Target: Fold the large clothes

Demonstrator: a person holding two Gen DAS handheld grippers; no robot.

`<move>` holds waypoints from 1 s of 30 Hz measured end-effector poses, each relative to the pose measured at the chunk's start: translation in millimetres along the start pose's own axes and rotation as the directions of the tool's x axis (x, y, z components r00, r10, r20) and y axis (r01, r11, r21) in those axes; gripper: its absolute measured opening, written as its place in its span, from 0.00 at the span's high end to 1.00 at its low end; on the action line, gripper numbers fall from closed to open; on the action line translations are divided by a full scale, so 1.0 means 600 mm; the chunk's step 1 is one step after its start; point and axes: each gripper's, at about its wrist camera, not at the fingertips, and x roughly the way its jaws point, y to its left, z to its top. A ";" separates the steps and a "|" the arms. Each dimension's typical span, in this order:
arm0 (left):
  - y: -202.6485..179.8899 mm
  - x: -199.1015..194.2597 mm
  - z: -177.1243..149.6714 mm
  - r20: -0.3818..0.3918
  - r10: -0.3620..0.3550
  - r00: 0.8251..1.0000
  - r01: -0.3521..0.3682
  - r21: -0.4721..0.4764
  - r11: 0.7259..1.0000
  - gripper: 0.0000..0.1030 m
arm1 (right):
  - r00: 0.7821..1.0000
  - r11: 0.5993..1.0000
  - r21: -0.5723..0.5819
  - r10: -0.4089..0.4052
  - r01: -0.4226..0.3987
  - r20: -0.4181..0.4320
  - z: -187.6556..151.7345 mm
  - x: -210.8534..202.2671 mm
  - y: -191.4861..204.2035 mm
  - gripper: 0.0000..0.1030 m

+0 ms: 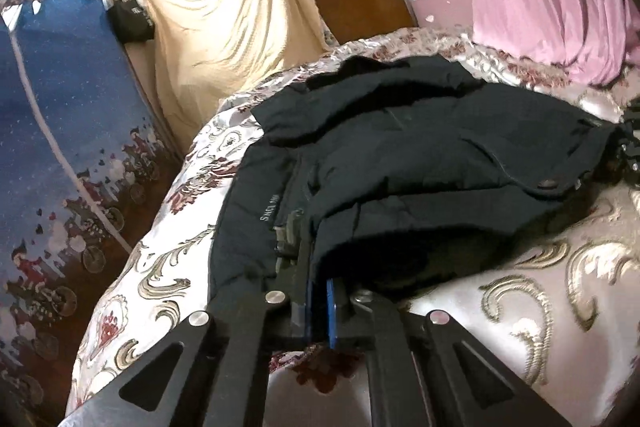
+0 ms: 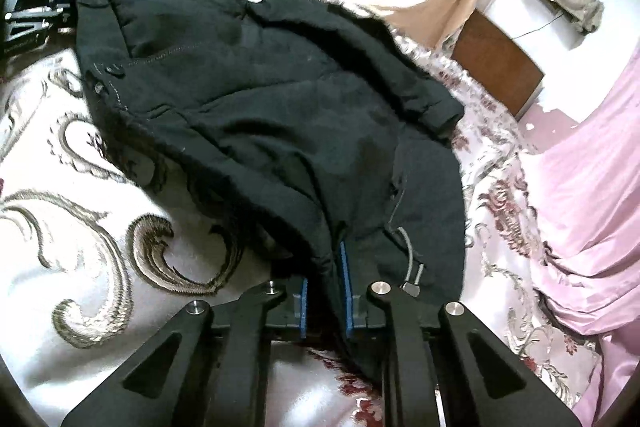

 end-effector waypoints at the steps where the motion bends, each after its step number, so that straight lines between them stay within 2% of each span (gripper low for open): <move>1: 0.001 -0.005 0.002 0.003 0.001 1.000 -0.001 -0.009 1.000 0.94 | 1.000 1.000 0.010 -0.006 0.006 0.013 0.001 -0.006 -0.003 0.91; 5: 0.012 -0.024 0.004 0.015 -0.010 1.000 0.011 -0.049 0.999 0.94 | 0.997 0.995 0.096 -0.014 0.007 0.072 0.000 -0.039 -0.017 0.92; 8: 0.018 -0.043 0.000 0.029 -0.014 0.999 0.015 -0.045 0.999 0.95 | 0.995 0.990 0.143 -0.010 -0.005 0.103 -0.008 -0.061 -0.022 0.92; 16: 0.034 -0.118 -0.023 0.064 -0.053 0.997 0.055 -0.042 0.998 0.95 | 0.988 0.974 0.224 0.001 -0.036 0.154 -0.048 -0.128 -0.006 0.93; 22: 0.040 -0.169 -0.033 0.083 -0.079 0.993 0.080 -0.013 0.997 0.95 | 0.985 0.969 0.243 -0.008 -0.034 0.172 -0.074 -0.187 0.004 0.93; 30: 0.068 -0.166 -0.006 0.091 -0.148 0.985 0.157 -0.110 0.981 0.95 | 0.978 0.958 0.286 -0.020 -0.040 0.206 -0.064 -0.216 -0.007 0.93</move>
